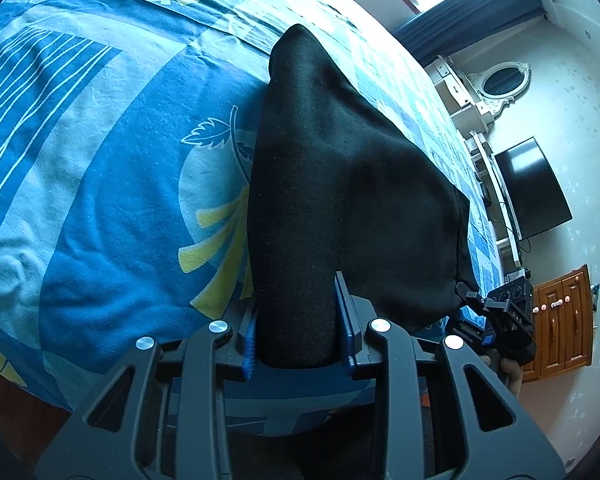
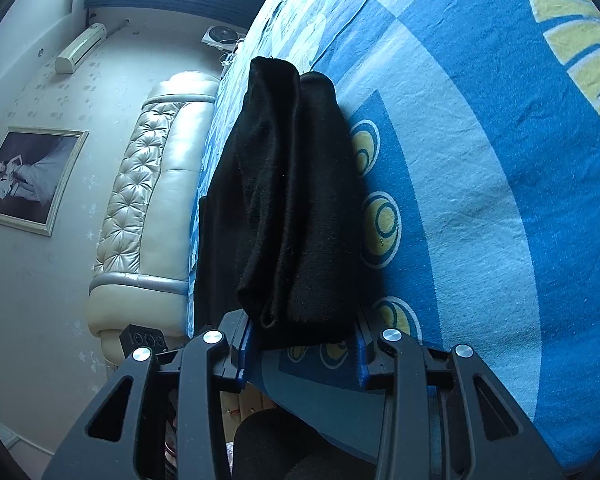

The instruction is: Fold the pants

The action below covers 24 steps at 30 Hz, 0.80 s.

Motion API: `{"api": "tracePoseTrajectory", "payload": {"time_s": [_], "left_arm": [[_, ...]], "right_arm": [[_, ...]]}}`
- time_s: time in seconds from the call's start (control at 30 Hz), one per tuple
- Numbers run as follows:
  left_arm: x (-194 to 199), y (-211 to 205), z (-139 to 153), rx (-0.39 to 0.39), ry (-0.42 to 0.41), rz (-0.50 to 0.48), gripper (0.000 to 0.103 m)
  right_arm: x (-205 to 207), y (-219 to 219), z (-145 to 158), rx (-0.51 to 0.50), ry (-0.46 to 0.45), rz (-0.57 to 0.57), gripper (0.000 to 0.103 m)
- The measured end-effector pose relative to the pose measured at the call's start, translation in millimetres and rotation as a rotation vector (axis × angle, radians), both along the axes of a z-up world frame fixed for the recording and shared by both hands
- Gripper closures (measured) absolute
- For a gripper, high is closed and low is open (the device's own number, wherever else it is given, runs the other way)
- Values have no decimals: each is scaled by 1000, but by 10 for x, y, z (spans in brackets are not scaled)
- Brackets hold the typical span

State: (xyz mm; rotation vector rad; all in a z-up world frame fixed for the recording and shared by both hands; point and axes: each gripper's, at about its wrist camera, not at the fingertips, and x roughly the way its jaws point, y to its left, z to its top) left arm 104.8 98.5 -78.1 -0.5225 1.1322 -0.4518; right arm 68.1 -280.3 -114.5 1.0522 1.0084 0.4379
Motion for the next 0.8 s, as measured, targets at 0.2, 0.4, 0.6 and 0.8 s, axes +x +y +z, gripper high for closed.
{"api": "tracePoseTrajectory", "payload": {"time_s": [0.2,0.4,0.6,0.8], "left_arm": [[-14,3,-1,0,0,0,72],[-14,0,-3,5,-3,-1,71],[-26,10,-6,31,-29,-6,59],[-92,32,29,76,-67,21,33]], "right_arm": [[-20,-15,-8,2,-2,-1,65],[-31,-52,-21,7,-3,2,65],[-30,-90,-47,53,-2,-9,60],[-73,-144,-64,102,-27,-17,50]]}}
